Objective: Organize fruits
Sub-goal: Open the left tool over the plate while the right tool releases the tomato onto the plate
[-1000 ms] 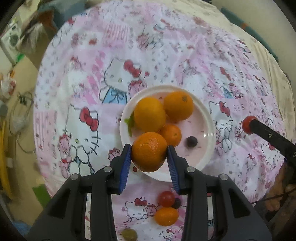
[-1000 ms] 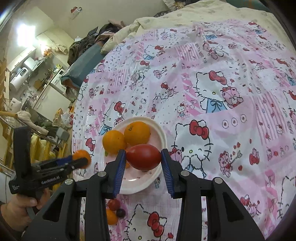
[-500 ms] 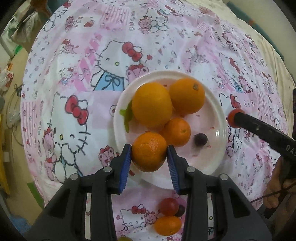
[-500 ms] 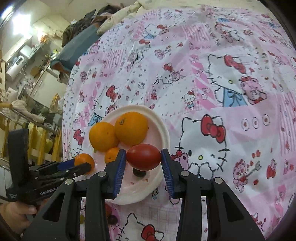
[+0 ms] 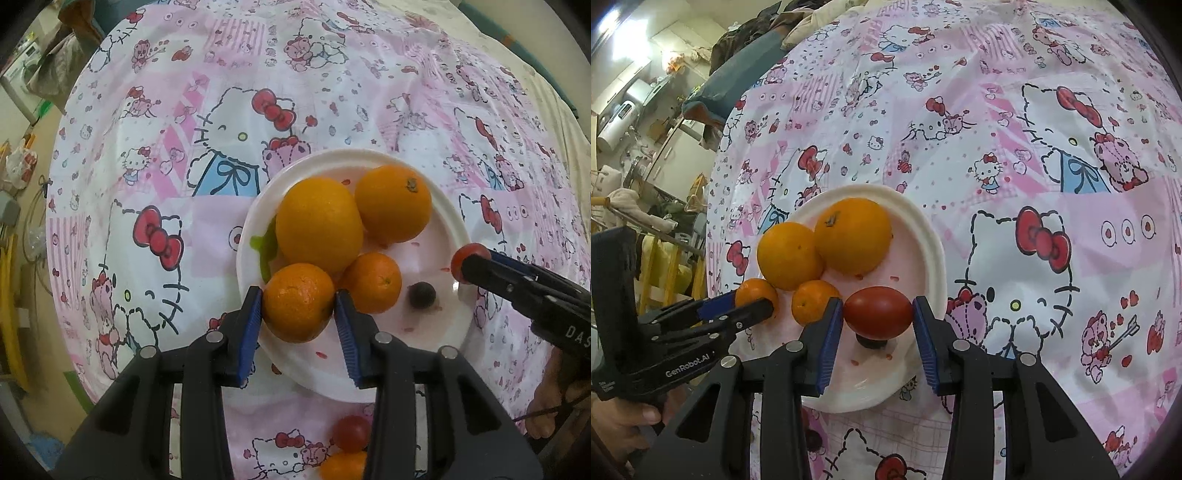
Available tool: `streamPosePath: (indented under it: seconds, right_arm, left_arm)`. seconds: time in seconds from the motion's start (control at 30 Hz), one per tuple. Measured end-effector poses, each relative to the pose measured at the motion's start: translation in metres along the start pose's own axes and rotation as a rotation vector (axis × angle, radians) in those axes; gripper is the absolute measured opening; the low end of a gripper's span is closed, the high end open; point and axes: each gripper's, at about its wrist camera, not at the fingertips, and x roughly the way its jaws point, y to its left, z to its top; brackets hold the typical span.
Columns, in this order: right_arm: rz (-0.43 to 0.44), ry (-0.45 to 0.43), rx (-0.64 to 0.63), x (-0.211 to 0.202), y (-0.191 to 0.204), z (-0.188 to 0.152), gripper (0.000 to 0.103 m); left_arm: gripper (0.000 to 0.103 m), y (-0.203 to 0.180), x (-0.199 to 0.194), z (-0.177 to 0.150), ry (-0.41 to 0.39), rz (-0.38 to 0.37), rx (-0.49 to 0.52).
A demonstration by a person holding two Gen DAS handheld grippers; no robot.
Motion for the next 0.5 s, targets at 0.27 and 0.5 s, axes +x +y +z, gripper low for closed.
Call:
streamPosePath:
  seconds: [0.27, 0.5]
  right_arm:
    - [-0.001, -0.001, 0.002, -0.0013, -0.0002, 0.0001, 0.042]
    - [-0.009, 0.005, 0.008, 0.0015, -0.0009, 0.0005, 0.043]
  left_arm:
    - [0.036, -0.0033, 0.0007, 0.0005, 0.002, 0.01, 0.016]
    - [0.043, -0.0037, -0.0017, 0.0002, -0.009, 0.015, 0.022]
